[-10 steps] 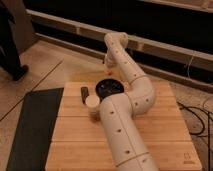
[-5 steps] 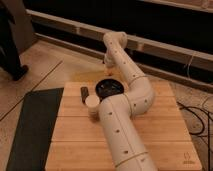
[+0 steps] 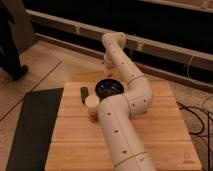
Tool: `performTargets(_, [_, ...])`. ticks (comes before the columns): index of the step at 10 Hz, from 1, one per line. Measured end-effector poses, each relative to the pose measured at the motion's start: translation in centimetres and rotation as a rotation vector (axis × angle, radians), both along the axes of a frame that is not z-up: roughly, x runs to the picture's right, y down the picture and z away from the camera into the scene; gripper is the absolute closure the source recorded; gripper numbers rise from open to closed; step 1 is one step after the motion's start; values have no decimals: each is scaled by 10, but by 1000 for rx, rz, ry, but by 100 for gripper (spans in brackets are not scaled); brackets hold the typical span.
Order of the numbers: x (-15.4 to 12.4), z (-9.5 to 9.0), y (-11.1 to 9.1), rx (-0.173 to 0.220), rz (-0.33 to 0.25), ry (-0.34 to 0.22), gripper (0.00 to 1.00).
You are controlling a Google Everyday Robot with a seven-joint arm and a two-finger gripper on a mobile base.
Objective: Place the pepper in the ceramic bowl
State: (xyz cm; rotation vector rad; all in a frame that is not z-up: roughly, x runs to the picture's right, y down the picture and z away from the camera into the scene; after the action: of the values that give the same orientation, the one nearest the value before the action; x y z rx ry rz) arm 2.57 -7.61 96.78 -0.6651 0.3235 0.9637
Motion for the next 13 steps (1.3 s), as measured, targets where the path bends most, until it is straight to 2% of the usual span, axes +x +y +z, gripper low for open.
performTargets(1, [-4,2,12,-31,-35,2,100])
performTargets(2, [-2,3,16,-42,-39,6,100])
performTargets(13, [-2,3,16,-43,-37,5,100])
